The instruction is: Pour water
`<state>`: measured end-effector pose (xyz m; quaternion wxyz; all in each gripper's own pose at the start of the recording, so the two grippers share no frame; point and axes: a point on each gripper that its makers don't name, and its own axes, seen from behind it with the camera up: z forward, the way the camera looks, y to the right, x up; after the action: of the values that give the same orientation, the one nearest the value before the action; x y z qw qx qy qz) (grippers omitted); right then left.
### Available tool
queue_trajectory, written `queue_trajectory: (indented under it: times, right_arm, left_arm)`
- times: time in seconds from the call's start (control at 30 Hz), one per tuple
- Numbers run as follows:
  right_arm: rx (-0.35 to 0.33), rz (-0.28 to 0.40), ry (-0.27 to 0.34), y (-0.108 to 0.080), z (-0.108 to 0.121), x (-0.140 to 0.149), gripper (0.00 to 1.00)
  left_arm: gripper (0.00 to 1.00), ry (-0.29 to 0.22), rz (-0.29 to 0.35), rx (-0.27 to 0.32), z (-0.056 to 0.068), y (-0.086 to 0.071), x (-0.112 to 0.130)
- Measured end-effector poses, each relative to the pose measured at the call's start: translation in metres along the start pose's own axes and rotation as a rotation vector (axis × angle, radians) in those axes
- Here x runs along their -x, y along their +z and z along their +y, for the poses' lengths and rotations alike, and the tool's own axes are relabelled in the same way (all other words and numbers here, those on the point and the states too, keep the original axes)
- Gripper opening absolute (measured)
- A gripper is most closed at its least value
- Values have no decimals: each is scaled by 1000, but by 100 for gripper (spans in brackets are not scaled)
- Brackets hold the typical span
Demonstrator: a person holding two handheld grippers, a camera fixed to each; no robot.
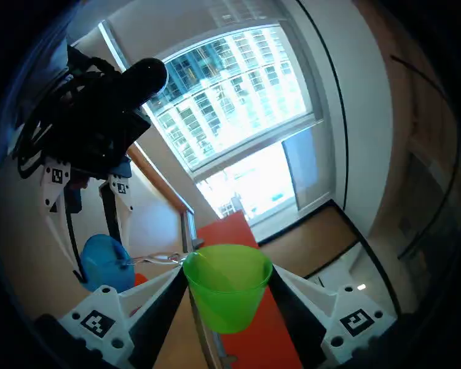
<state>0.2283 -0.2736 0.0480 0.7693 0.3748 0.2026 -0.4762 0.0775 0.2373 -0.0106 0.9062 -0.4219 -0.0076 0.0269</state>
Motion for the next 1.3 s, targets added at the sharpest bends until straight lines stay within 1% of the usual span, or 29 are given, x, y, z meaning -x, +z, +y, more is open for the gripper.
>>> queue_trajectory:
  times: [0.27, 0.47, 1.0, 1.3]
  right_arm:
    - [6, 6, -22, 1, 5, -2, 92]
    - [6, 3, -48, 2, 6, -2, 92]
    - [17, 4, -136, 4, 16, -7, 91]
    - [23, -1, -183, 5, 17, -9, 92]
  left_arm:
    - [87, -5, 4, 1, 1, 1, -1]
    - [87, -3, 6, -1, -1, -1, -2]
    - [87, -4, 11, -4, 0, -2, -4]
    - [87, 1, 12, -3, 1, -1, -5]
